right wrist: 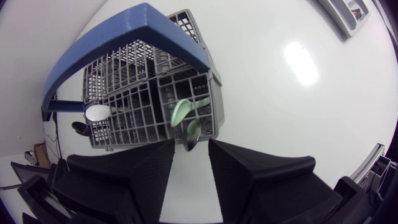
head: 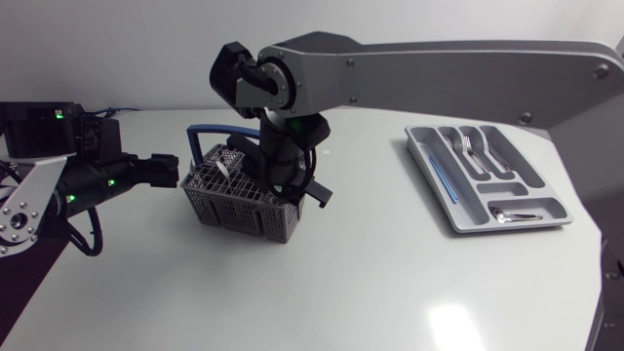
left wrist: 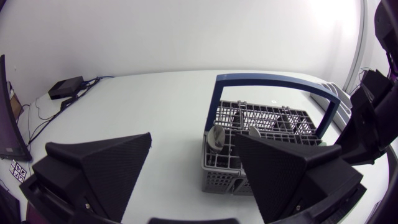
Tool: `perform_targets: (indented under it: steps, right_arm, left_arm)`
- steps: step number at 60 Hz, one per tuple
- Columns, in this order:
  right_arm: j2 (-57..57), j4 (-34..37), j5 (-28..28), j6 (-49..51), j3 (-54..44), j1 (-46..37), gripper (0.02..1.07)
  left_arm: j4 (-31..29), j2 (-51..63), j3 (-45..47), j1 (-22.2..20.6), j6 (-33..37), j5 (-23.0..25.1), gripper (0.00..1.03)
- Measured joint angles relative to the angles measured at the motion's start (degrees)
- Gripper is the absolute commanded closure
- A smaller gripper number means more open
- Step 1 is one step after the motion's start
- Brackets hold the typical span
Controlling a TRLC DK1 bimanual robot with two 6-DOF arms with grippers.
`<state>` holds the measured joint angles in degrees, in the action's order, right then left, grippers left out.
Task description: Unload the cutlery basket into the drawer organizer.
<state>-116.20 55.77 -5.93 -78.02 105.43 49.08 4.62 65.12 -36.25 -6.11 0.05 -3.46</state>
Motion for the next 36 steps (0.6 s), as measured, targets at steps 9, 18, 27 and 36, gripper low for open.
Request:
perform_targets:
  steps: [9, 18, 27, 36]
  right_arm:
    - [-1.2, -0.3, -1.5, 0.0, 0.0, 0.0, 0.84]
    - [-1.5, -0.7, -2.5, 0.1, 0.0, 0.0, 0.95]
    - [-1.5, -1.5, -4.5, 1.8, 0.0, 0.1, 1.01]
    - [-1.5, -2.1, -5.3, 3.6, 0.0, 0.1, 1.01]
  left_arm:
    - [0.5, 0.0, 0.2, 0.0, 0.0, 0.0, 0.09]
    - [1.0, 0.2, 0.9, 0.0, 0.0, 0.0, 0.09]
    - [1.5, 0.5, 1.0, 0.0, 0.0, 0.0, 0.09]
    - [1.8, 0.6, 1.0, 0.0, 0.0, 0.0, 0.09]
